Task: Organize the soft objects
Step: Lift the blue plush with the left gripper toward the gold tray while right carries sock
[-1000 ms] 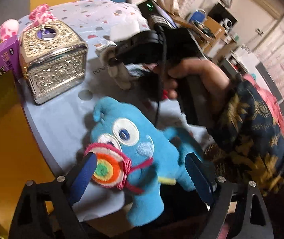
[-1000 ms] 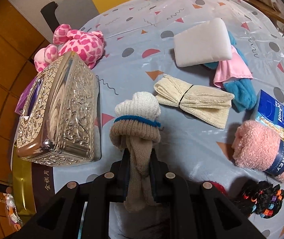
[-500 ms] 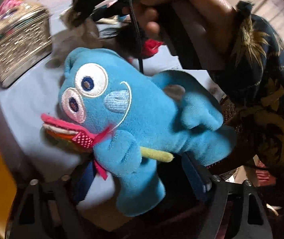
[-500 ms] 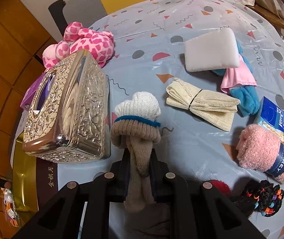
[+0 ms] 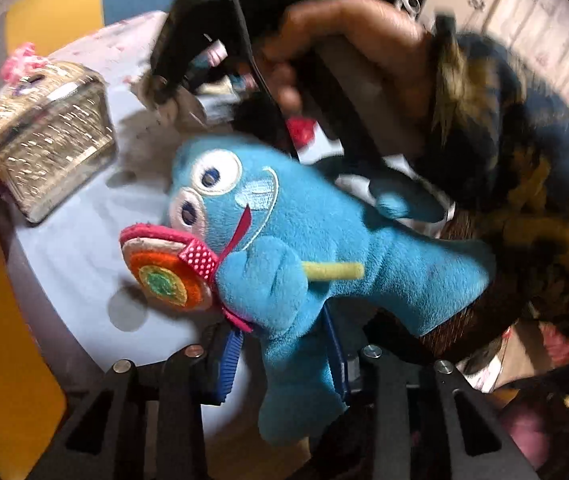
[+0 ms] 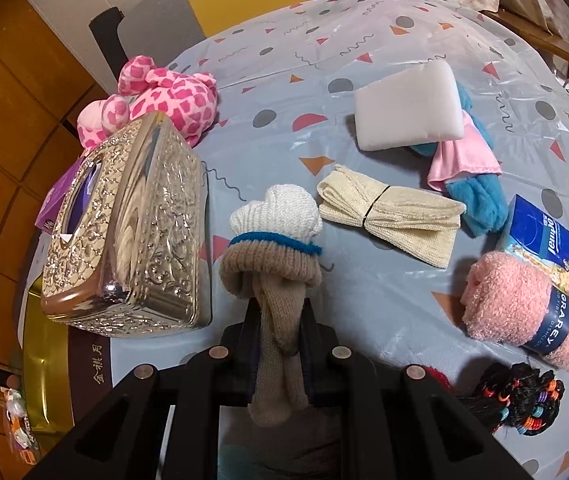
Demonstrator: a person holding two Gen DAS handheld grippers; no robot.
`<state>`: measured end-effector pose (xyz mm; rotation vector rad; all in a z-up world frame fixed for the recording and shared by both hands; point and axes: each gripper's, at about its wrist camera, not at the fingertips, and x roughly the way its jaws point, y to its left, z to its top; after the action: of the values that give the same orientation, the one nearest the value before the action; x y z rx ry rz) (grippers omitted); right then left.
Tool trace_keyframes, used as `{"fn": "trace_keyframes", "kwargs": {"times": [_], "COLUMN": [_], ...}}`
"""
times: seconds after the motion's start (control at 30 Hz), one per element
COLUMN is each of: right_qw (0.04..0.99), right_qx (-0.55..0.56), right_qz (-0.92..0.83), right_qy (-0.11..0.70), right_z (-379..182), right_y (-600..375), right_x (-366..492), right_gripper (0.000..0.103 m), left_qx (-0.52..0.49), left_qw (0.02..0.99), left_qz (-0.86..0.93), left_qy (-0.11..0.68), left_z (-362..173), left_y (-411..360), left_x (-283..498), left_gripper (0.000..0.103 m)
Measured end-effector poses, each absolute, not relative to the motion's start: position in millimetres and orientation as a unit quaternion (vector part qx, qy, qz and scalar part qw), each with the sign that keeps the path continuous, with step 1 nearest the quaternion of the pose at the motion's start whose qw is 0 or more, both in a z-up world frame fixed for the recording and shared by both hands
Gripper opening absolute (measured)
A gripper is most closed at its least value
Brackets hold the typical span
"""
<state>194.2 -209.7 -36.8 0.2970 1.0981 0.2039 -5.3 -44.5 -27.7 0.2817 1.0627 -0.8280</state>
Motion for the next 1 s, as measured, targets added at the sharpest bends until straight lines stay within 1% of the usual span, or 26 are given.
{"fn": "trace_keyframes", "kwargs": {"times": [0.07, 0.1, 0.17, 0.2, 0.27, 0.3, 0.37, 0.47, 0.63, 0.77, 0.87, 0.9, 1.0], "right_qw": [0.835, 0.835, 0.836, 0.836, 0.837, 0.837, 0.839, 0.841, 0.849, 0.853, 0.855, 0.857, 0.862], "right_qx": [0.137, 0.135, 0.133, 0.135, 0.137, 0.137, 0.137, 0.145, 0.161, 0.160, 0.158, 0.158, 0.160], "right_qz": [0.096, 0.096, 0.096, 0.097, 0.096, 0.096, 0.093, 0.092, 0.104, 0.102, 0.101, 0.101, 0.103], "right_qy": [0.524, 0.525, 0.524, 0.523, 0.522, 0.521, 0.518, 0.513, 0.492, 0.486, 0.483, 0.480, 0.470], "right_z": [-40, -40, -40, -40, -39, -38, -37, -34, -24, -22, -22, -21, -18], "right_y": [-208, -207, -206, -206, -206, -207, -209, -214, -218, -217, -217, -217, -217], "right_x": [195, 194, 194, 194, 194, 193, 193, 193, 190, 189, 188, 187, 185], "right_gripper": [0.016, 0.016, 0.016, 0.016, 0.016, 0.016, 0.016, 0.016, 0.015, 0.015, 0.015, 0.015, 0.015], "left_qx": [0.147, 0.148, 0.170, 0.182, 0.208, 0.215, 0.193, 0.185, 0.135, 0.074, 0.058, 0.062, 0.072], "left_qw": [0.763, 0.763, 0.761, 0.759, 0.759, 0.764, 0.770, 0.789, 0.821, 0.859, 0.891, 0.900, 0.911], "left_qz": [-0.381, -0.379, -0.378, -0.374, -0.363, -0.356, -0.360, -0.356, -0.346, -0.316, -0.263, -0.238, -0.177], "left_qy": [0.501, 0.501, 0.499, 0.500, 0.499, 0.494, 0.491, 0.466, 0.434, 0.396, 0.366, 0.359, 0.366], "left_z": [-38, -38, -37, -38, -43, -45, -43, -28, 12, 58, 89, 95, 90], "left_y": [-54, -55, -59, -65, -75, -77, -74, -64, -19, 29, 74, 90, 131], "left_x": [-3, -2, -4, -8, -15, -15, -13, -19, -32, -34, -25, -20, 4], "left_gripper": [0.053, 0.054, 0.063, 0.063, 0.052, 0.050, 0.042, 0.041, 0.041, 0.041, 0.042, 0.042, 0.042]}}
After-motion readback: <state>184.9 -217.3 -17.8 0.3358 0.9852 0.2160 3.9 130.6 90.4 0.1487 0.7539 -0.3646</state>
